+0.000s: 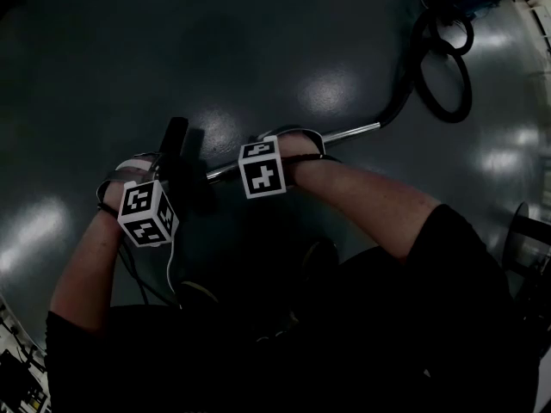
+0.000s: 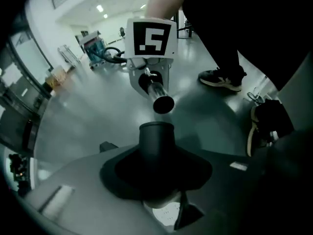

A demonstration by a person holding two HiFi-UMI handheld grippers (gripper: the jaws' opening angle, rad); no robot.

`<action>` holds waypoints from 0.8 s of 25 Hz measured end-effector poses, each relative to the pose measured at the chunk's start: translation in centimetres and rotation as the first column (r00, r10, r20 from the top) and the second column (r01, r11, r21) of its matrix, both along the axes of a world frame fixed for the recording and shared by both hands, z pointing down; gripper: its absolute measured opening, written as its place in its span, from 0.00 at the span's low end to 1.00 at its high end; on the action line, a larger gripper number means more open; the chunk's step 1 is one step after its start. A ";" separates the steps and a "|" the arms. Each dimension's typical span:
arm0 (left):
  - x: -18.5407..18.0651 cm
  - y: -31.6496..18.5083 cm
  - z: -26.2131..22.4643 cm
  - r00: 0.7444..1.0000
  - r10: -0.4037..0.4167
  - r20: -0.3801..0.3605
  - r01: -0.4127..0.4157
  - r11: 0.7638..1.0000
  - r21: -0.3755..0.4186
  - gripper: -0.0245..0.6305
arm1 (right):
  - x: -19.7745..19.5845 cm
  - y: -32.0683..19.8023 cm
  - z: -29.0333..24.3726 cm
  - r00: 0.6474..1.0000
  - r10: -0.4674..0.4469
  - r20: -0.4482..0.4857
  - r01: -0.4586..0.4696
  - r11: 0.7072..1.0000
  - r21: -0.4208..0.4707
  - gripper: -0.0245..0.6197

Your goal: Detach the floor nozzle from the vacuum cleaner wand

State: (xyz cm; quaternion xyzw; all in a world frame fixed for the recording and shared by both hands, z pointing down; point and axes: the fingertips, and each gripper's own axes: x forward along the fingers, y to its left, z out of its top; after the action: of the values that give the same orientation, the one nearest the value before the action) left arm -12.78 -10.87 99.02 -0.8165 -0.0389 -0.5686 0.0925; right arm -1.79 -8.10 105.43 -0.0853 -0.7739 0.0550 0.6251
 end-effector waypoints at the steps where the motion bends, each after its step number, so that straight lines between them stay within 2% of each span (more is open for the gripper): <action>1: 0.2 -0.8 0.1 0.999 -0.015 -0.045 0.017 0.999 0.037 0.28 | 0.3 0.1 0.2 1.000 0.001 -0.002 -0.001 1.000 0.001 0.26; 3: 1.0 -1.8 0.7 0.983 -0.104 -0.150 0.109 0.994 0.023 0.28 | 0.5 0.3 0.7 1.000 0.000 -0.006 0.000 1.000 0.011 0.26; 4: 1.2 -2.1 1.7 0.978 -0.129 -0.167 0.134 0.991 0.023 0.28 | 0.5 0.4 1.1 1.000 -0.004 -0.009 0.004 1.000 0.018 0.26; 5: 1.2 -2.2 3.0 0.980 -0.127 -0.151 0.135 0.990 0.044 0.28 | 0.4 0.7 1.7 1.000 -0.010 -0.012 0.011 1.000 0.024 0.26; 6: 1.1 -2.1 4.6 0.989 -0.102 -0.106 0.110 0.991 0.078 0.28 | 0.4 1.1 2.3 1.000 -0.019 -0.015 0.019 0.999 0.030 0.26; 8: 0.3 -1.8 7.8 1.000 -0.008 0.025 0.004 0.989 0.150 0.28 | 0.2 2.0 3.6 0.999 -0.038 -0.019 0.039 0.998 0.044 0.26; 10: -0.5 -1.6 10.1 0.986 0.096 0.139 -0.123 0.972 0.201 0.28 | 0.1 2.7 4.8 0.998 -0.056 -0.025 0.058 0.996 0.063 0.26; 12: -0.8 -1.6 11.5 0.960 0.185 0.211 -0.235 0.941 0.244 0.28 | 0.1 3.3 5.8 0.997 -0.070 -0.032 0.073 0.994 0.084 0.27; 14: -0.8 -1.7 12.7 0.930 0.252 0.266 -0.325 0.904 0.278 0.28 | 0.3 3.9 6.8 0.996 -0.081 -0.044 0.085 0.991 0.099 0.27; 16: -0.5 -1.5 13.9 0.907 0.291 0.305 -0.378 0.880 0.286 0.28 | 0.6 4.8 7.8 0.994 -0.095 -0.061 0.101 0.990 0.100 0.27; 20: 0.2 -0.5 15.3 0.894 0.300 0.332 -0.395 0.878 0.271 0.28 | 1.3 6.0 9.2 0.990 -0.116 -0.079 0.123 0.989 0.085 0.28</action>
State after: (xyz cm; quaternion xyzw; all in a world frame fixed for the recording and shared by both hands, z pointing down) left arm -12.57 -11.40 114.28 -0.6796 -0.1027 -0.6504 0.3234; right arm -0.52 -2.14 114.59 -0.1013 -0.7453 -0.0141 0.6588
